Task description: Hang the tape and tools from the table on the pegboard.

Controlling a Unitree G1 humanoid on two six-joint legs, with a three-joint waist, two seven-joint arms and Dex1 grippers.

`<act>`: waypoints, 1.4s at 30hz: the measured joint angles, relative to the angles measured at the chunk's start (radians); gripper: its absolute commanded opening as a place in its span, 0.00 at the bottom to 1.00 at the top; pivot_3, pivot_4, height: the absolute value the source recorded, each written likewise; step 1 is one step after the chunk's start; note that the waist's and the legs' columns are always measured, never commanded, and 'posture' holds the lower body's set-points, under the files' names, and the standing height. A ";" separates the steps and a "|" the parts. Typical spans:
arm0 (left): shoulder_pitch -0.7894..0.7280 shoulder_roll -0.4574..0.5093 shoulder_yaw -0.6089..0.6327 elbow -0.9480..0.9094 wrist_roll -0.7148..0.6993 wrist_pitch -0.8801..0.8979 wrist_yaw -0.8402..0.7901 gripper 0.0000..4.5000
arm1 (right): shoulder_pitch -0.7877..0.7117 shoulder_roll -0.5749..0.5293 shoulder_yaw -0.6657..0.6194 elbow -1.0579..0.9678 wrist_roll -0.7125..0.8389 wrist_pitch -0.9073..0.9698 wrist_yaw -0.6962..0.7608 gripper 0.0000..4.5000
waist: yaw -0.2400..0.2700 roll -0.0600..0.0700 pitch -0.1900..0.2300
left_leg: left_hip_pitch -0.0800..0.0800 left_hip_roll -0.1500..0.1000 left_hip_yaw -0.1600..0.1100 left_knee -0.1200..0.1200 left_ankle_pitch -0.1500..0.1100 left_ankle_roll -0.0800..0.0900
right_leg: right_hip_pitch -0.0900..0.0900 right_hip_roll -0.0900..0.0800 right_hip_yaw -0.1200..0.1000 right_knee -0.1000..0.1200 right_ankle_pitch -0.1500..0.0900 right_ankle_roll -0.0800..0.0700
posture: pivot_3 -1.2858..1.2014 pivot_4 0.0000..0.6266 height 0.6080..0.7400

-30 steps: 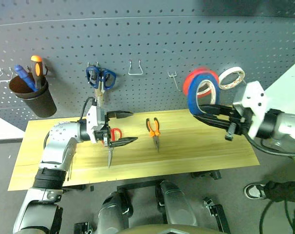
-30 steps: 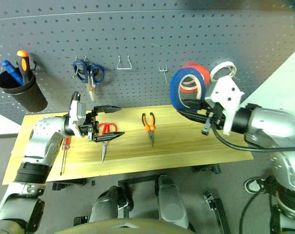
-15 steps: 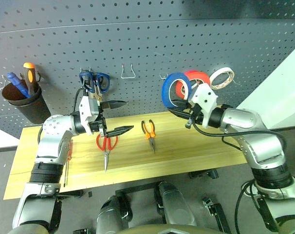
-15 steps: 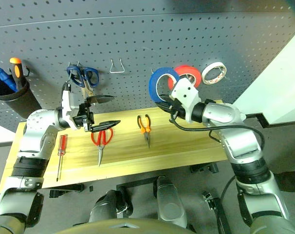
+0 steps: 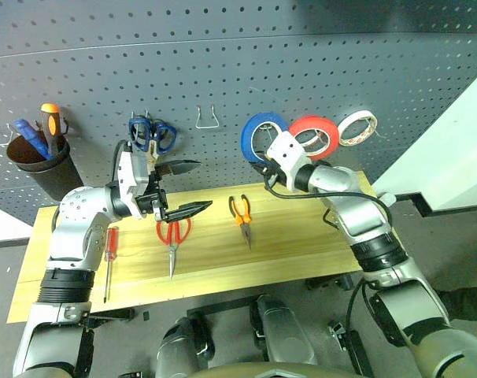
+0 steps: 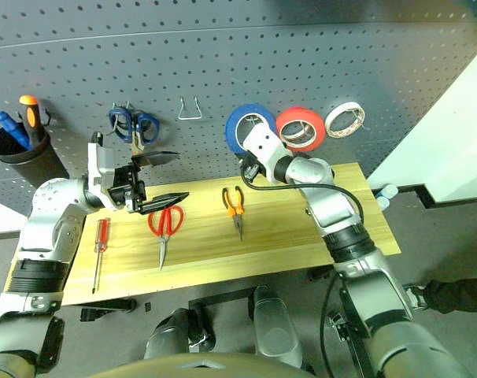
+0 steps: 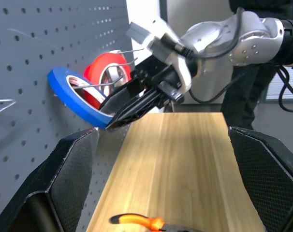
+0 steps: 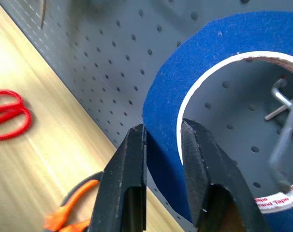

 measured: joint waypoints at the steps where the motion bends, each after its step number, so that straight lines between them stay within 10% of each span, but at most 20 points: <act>1: 0.004 0.002 0.000 -0.003 0.000 0.000 0.001 1.00 | 0.000 0.001 0.000 0.005 -0.003 -0.005 0.000 0.50 | 0.005 0.000 0.000 | 0.000 0.000 0.000 0.000 0.000 0.000 | 0.000 0.000 0.000 0.000 0.000 0.000 | 0.44 0.15 0.92; 8: 0.049 0.009 0.000 -0.018 0.000 0.000 0.007 1.00 | 0.026 -0.024 -0.014 -0.091 0.016 -0.003 0.055 0.98 | 0.024 0.000 -0.001 | 0.000 0.000 0.000 0.001 0.000 0.000 | 0.000 0.000 0.001 0.001 0.000 0.000 | 0.44 0.15 0.92; 21: 0.100 0.026 0.000 -0.034 0.008 0.003 0.005 1.00 | 0.195 -0.308 -0.143 -0.550 0.347 0.468 0.311 0.98 | 0.066 0.001 -0.023 | 0.000 0.002 0.000 0.002 -0.002 0.003 | 0.000 0.000 -0.001 0.001 0.001 -0.002 | 0.44 0.18 0.92; 29: 0.151 0.033 -0.005 0.035 0.045 -0.021 -0.026 1.00 | 0.216 -0.177 -0.078 -0.491 0.359 0.786 0.114 0.98 | 0.064 0.001 -0.028 | 0.000 0.004 0.000 0.001 -0.003 0.004 | -0.001 0.000 -0.001 0.001 0.001 -0.003 | 0.44 0.21 0.92; 42: 0.211 0.046 -0.009 0.080 0.116 -0.022 0.033 1.00 | 0.033 -0.002 0.004 -0.166 0.212 0.946 -0.162 0.98 | 0.101 0.009 0.032 | 0.001 0.004 0.000 0.003 -0.006 0.008 | -0.001 -0.005 0.000 0.000 -0.001 -0.010 | 0.47 0.57 0.92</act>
